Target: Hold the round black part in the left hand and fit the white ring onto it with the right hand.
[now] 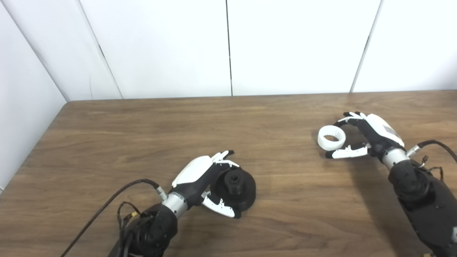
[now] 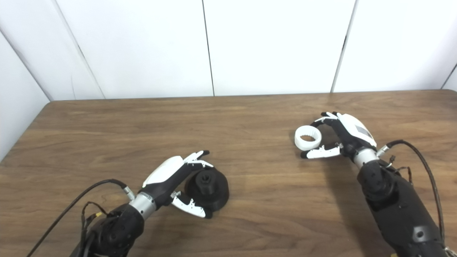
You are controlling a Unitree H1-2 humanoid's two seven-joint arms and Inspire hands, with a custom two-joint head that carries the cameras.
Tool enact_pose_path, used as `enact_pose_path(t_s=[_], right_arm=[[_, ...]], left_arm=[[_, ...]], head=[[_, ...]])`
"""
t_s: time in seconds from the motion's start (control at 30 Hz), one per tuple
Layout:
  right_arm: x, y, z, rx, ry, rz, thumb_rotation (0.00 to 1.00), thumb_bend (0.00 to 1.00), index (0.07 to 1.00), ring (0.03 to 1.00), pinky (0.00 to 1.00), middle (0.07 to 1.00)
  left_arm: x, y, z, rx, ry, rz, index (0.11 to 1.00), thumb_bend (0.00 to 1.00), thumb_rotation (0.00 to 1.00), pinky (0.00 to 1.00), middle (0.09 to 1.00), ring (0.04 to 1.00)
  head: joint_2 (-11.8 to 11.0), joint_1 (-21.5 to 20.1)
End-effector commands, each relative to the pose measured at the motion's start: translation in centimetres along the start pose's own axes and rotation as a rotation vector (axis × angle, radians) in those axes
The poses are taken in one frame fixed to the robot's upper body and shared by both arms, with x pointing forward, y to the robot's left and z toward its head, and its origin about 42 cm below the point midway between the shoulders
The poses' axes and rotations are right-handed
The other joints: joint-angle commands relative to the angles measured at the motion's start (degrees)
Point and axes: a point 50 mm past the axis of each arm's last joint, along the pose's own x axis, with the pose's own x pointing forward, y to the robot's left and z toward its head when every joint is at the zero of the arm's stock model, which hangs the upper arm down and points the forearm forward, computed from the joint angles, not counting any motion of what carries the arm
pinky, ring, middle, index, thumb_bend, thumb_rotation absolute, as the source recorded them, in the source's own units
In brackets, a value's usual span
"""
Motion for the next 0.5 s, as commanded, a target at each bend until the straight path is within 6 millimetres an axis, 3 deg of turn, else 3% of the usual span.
enact_pose_path(t_s=[0.0,0.47], right_arm=[[1.11,-2.09,1.87,-0.017,-0.084,-0.076,0.36,0.92,0.708,1.000,1.00,0.931],[1.13,-1.93,1.80,-0.011,-0.108,-0.101,0.36,0.87,0.658,0.983,1.00,0.907]], left_arm=[[0.34,0.62,0.46,0.023,-0.021,0.007,0.686,0.82,0.19,0.93,1.000,1.000],[0.27,0.39,0.67,0.023,-0.024,0.008,0.680,0.83,0.19,0.92,1.000,1.000]], head=[[0.0,0.1],[0.2,0.3]])
